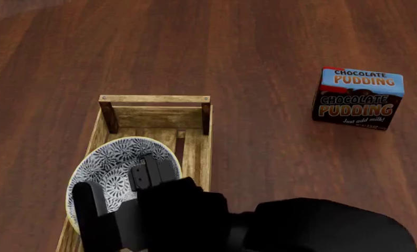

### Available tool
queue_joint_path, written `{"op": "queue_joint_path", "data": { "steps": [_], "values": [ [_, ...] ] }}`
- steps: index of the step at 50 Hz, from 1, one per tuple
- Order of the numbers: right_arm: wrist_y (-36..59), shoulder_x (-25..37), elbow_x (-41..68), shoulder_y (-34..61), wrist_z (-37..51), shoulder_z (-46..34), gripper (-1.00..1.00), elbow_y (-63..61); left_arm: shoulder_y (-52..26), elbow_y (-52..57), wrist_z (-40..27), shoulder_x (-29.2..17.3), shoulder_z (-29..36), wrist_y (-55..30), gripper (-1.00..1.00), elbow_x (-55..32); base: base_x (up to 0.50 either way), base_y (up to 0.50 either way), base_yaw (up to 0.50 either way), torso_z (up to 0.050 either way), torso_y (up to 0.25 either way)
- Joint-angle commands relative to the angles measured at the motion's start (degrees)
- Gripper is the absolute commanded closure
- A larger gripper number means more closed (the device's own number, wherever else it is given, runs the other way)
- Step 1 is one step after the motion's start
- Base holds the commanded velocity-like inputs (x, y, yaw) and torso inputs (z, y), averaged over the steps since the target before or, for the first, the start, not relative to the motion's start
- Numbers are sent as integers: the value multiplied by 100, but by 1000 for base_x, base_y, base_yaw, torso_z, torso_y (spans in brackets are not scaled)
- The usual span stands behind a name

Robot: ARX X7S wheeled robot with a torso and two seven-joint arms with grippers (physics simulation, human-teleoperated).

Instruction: Stack the left bowl on the right bowl and place them in the tray.

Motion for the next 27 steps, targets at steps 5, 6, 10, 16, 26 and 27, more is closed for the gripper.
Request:
{"op": "queue_joint_path", "data": {
  "steps": [5, 6, 10, 16, 26, 27],
  "values": [
    [546, 221, 103, 314, 82, 164, -100, -833, -93, -3, -19, -12, 66, -43, -100, -8, 0, 0, 0, 0, 0],
    [589, 235, 110, 338, 88, 169, -100, -891, -110, -7, -20, -12, 78, -49, -100, -8, 0, 0, 0, 0, 0],
    [722, 278, 145, 421, 98, 208, -100, -1087, -132, -10, -23, -11, 95, -57, -100, -13, 0, 0, 0, 0, 0],
    [995, 353, 224, 571, 115, 266, -100, -1489, -133, -11, -20, -11, 96, -55, -100, -10, 0, 0, 0, 0, 0],
    [1569, 487, 404, 856, 205, 446, -100, -2273, -104, -20, -3, 3, 80, -27, -100, -8, 0, 0, 0, 0, 0],
    [1657, 509, 439, 902, 214, 477, -100, -2401, -105, -21, -1, 1, 82, -28, -100, -10, 0, 0, 0, 0, 0]
  ]
}}
